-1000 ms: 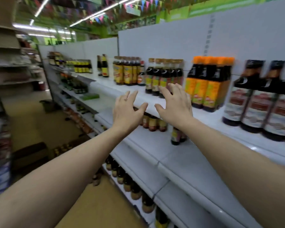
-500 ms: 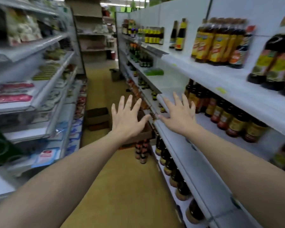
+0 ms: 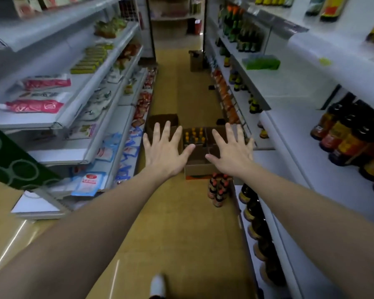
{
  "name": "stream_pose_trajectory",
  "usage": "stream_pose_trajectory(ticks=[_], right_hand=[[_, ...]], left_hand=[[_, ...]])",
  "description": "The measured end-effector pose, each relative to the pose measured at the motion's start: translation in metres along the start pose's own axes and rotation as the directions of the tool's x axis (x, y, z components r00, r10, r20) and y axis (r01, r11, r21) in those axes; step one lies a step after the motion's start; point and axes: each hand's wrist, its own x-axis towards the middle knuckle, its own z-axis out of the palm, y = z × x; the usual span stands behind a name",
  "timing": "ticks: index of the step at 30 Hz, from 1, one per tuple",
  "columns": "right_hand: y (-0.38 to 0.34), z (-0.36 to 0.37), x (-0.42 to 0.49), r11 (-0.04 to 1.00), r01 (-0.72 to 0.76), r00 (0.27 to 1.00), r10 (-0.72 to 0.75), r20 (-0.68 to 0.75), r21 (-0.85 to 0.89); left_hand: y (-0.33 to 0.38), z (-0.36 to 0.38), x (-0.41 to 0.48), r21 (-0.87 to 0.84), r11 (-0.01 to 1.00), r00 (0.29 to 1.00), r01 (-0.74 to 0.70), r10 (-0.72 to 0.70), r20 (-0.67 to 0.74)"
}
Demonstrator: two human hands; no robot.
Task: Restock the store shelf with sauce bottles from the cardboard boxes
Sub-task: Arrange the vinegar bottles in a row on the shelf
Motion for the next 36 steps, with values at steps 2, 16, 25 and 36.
stream_pose_trajectory(ticks=[2,16,25,36], right_hand=[[-0.006,0.015,0.034,1.000,-0.010,0.999,0.010,0.031,-0.005],[-0.072,0.106,0.251,0.982,-0.187,0.937,0.176,0.300,0.009],[-0.060,0.149,0.416,0.948,-0.289,0.904,0.225,0.363,0.133],[0.002,0.206,0.594,0.866,-0.432,0.785,0.223,0.578,0.252]], left_hand=[[-0.018,0.018,0.032,-0.013,1.000,1.000,0.013,-0.013,0.027],[-0.128,0.125,0.253,-0.008,0.994,0.942,-0.109,0.106,0.320],[-0.151,0.190,0.403,-0.046,0.999,0.874,0.004,0.019,0.486],[-0.136,0.275,0.577,-0.022,0.991,0.733,0.130,-0.082,0.675]])
